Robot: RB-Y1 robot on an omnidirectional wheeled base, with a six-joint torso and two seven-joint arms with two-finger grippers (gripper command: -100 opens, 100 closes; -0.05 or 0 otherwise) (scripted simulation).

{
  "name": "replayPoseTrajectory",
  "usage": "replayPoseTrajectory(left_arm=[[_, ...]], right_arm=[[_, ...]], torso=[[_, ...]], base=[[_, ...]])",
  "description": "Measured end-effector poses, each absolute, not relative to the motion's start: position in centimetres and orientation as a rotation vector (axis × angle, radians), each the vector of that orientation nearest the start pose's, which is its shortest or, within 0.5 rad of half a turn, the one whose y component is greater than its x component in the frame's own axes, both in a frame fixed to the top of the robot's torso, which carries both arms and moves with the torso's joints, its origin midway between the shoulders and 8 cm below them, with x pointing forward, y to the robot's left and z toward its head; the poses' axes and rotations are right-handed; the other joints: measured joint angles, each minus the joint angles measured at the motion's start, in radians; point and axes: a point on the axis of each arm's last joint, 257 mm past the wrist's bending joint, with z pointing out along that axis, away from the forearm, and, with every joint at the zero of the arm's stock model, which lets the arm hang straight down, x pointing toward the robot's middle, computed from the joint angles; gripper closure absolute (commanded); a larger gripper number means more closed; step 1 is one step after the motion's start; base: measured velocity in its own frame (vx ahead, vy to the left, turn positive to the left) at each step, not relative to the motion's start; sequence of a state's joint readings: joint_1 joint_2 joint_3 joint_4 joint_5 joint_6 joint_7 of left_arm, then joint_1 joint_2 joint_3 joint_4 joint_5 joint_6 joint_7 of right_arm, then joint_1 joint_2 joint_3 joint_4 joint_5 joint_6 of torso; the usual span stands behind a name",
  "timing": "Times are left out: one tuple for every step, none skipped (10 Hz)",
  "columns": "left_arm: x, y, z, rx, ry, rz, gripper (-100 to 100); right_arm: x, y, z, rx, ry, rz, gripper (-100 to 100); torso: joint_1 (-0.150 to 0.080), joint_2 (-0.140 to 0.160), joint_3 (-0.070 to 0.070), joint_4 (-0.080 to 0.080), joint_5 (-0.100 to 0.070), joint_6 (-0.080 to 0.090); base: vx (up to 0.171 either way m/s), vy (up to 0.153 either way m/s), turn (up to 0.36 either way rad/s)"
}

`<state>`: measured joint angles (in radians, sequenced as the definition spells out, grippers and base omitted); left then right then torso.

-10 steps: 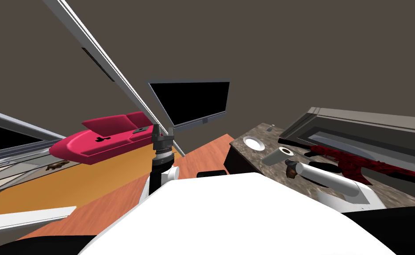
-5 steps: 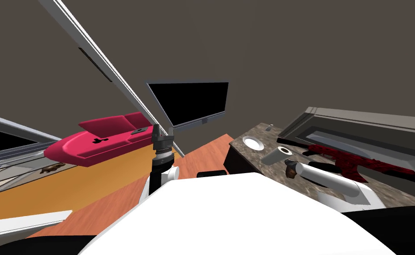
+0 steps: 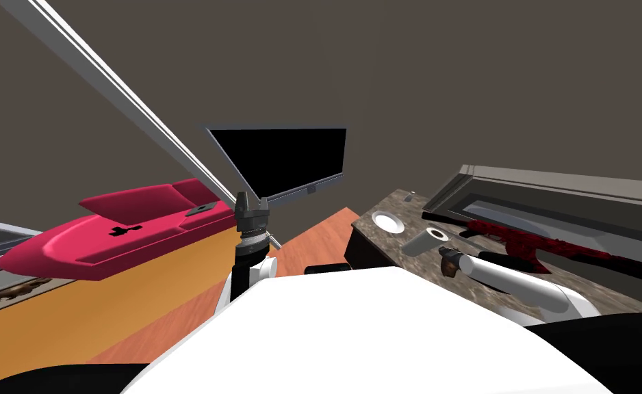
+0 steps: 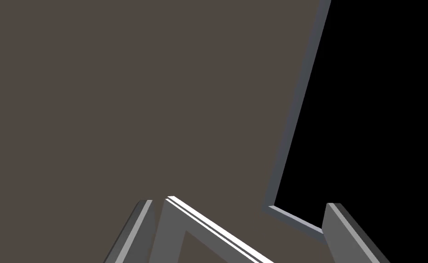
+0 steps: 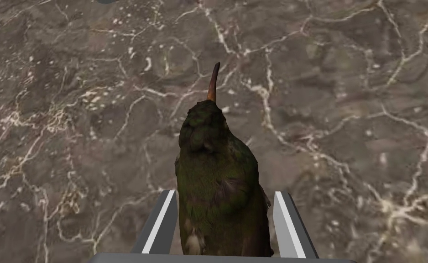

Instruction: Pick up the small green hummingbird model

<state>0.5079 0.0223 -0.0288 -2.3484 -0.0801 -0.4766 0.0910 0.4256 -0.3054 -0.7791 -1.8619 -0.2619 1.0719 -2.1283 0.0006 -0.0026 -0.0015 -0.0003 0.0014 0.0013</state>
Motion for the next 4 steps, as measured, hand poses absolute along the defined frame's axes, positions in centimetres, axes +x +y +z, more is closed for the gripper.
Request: replayPoseTrajectory(left_arm=[[33.6,25.6,4.6,-0.601,0.63,-1.371,0],[33.6,25.6,4.6,-0.601,0.63,-1.371,0],[33.6,25.6,4.6,-0.601,0.63,-1.371,0],[33.6,25.6,4.6,-0.6,0.63,-1.371,0]], right_arm=[[16.6,-65.0,-33.0,-2.656,1.897,-1.13,100],[16.5,-64.4,-32.9,-2.664,1.878,-1.132,100],[16.5,-63.9,-32.6,-2.671,1.859,-1.133,100],[16.5,-63.8,-32.6,-2.671,1.857,-1.132,0]], torso=[[0.0,0.0,0.0,0.0,0.0,0.0],[0.0,0.0,0.0,0.0,0.0,0.0],[0.001,0.001,0.0,0.0,0.0,0.0],[0.0,0.002,0.001,0.0,0.0,-0.001]], base=[[0.066,-0.013,-0.126],[0.063,-0.006,-0.115],[0.026,0.001,-0.022],[0.0,0.0,0.0]])
